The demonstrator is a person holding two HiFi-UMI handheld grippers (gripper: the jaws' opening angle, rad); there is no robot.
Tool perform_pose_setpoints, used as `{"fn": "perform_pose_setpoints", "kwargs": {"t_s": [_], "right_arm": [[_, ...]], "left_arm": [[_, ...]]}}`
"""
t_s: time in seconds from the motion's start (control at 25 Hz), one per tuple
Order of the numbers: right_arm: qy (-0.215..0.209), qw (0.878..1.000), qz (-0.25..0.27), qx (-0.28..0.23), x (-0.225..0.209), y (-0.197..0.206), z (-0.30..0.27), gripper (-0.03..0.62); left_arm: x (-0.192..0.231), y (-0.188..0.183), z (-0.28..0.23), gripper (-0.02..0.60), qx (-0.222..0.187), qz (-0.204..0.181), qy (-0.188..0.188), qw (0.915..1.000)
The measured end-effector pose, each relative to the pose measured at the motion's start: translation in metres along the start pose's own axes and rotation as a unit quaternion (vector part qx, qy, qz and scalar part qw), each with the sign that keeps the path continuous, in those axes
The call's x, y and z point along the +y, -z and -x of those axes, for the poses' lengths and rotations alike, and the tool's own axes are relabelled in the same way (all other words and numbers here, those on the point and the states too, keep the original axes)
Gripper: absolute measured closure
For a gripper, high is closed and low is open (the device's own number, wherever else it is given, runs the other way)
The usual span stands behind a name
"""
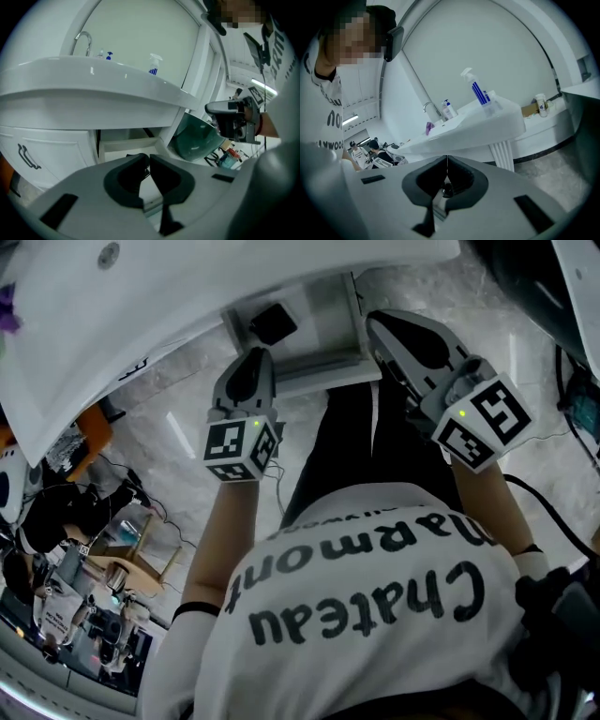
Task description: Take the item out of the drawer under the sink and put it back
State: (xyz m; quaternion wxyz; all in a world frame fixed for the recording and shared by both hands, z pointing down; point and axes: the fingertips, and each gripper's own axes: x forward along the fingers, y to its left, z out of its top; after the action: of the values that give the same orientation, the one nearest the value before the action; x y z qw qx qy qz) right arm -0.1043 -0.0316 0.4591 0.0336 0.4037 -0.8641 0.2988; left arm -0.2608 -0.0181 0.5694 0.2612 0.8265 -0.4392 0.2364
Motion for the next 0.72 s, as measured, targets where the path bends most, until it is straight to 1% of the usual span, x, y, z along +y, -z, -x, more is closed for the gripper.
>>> {"fn": "perform_pose_setpoints", "kwargs": {"t_s": [0.04,0.08,0.12,0.16,0.28,0.36,0.48,0.64,0.68,0.72], "right_arm": [[0.009,1.000,-0.007,-0.004,-0.002,0.000,0.002,0.582],[0.016,1.000,-0.013,-0.008,-0.003,-0.001,0.004,0.582],[0.023,1.000,-0.018,-0.011,-0.006,-0.001,0.006,0.582],[0.029,0.999,-0.021,-0.013,-0.008,-0.001,0.008,0.582],[0.049,0.998,-0.031,-0.024,-0.016,-0.005,0.016,0.582],[0.061,0.997,-0.046,-0.034,-0.021,-0.008,0.023,0.582],[0.073,0.994,-0.071,-0.047,-0.026,-0.008,0.029,0.582],[0.088,0.992,-0.079,-0.046,-0.026,-0.006,0.033,0.582],[0.091,0.992,-0.079,-0.045,-0.026,-0.006,0.035,0.582],[0.093,0.992,-0.079,-0.044,-0.026,-0.006,0.037,0.582]], "left_arm": [[0.002,0.003,-0.004,0.568,0.007,-0.005,0.002,1.0000],[0.004,0.006,-0.009,0.539,0.016,-0.010,0.003,0.9998],[0.006,0.010,-0.014,0.459,0.026,-0.015,0.002,0.9996],[0.008,0.014,-0.019,0.422,0.036,-0.019,0.001,0.9992],[0.012,0.024,-0.029,0.394,0.063,-0.035,-0.004,0.9974],[0.012,0.026,-0.033,0.387,0.073,-0.047,-0.006,0.9962],[0.013,0.022,-0.040,0.383,0.073,-0.061,-0.010,0.9954],[0.018,0.022,-0.046,0.379,0.079,-0.059,-0.015,0.9950],[0.019,0.024,-0.048,0.371,0.082,-0.060,-0.019,0.9946],[0.020,0.025,-0.051,0.350,0.084,-0.061,-0.024,0.9943]]}}
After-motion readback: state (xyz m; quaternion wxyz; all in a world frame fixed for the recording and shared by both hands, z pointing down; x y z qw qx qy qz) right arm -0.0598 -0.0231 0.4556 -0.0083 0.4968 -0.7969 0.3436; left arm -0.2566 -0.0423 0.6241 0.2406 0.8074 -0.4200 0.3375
